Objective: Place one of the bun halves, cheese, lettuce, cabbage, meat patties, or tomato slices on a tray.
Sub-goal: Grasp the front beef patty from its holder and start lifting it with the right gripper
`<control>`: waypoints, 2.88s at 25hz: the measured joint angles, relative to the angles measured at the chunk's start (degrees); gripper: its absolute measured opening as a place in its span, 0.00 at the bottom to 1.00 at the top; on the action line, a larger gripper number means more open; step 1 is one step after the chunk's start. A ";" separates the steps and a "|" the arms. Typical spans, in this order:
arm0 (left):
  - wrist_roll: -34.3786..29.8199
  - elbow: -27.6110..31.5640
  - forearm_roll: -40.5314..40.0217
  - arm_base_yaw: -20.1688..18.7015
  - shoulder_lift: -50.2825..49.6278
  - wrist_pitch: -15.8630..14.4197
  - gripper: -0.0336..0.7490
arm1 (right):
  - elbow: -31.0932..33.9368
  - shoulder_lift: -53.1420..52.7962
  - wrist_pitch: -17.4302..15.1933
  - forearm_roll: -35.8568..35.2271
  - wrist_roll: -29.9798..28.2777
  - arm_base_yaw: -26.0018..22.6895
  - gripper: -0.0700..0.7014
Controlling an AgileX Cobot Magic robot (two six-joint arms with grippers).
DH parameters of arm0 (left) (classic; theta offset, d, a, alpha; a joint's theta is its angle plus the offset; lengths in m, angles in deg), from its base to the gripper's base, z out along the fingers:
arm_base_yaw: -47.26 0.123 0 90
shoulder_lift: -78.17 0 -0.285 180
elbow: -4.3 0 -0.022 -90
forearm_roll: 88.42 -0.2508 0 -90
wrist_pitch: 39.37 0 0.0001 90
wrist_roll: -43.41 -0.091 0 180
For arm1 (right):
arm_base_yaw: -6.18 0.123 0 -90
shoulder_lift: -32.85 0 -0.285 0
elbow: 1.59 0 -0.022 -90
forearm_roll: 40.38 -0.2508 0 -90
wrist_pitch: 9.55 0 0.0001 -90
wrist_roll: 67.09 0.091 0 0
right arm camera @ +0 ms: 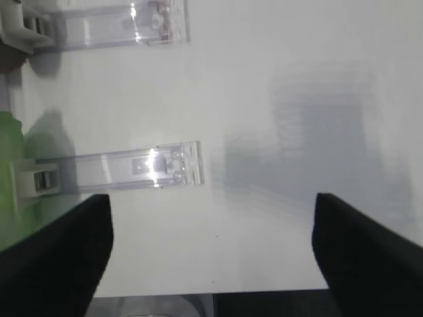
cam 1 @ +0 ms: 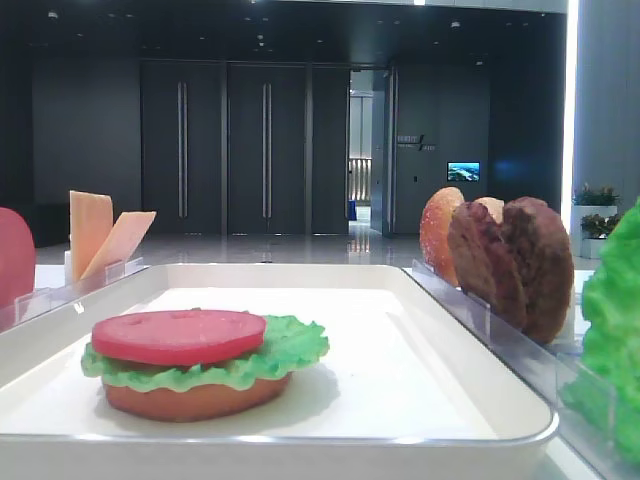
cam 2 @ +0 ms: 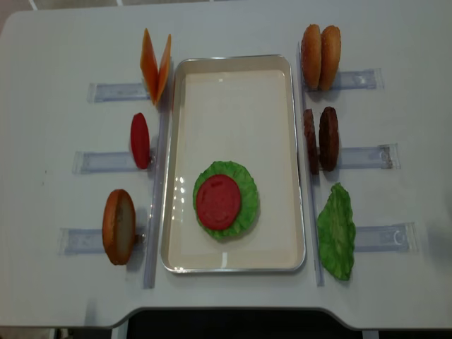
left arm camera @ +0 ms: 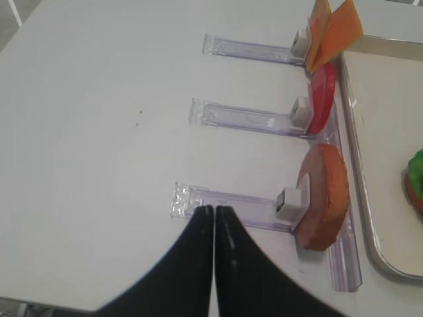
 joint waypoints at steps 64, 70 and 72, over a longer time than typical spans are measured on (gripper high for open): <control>0.00 0.00 0.00 0.00 0.00 0.00 0.04 | -25.98 31.13 4.79 -1.77 31.24 36.77 0.84; 0.00 0.00 0.00 0.00 0.00 0.00 0.04 | -27.77 32.63 6.00 -1.77 34.01 40.67 0.84; 0.00 0.00 0.00 0.00 0.00 0.00 0.04 | -28.37 33.40 6.53 -1.77 34.57 41.50 0.84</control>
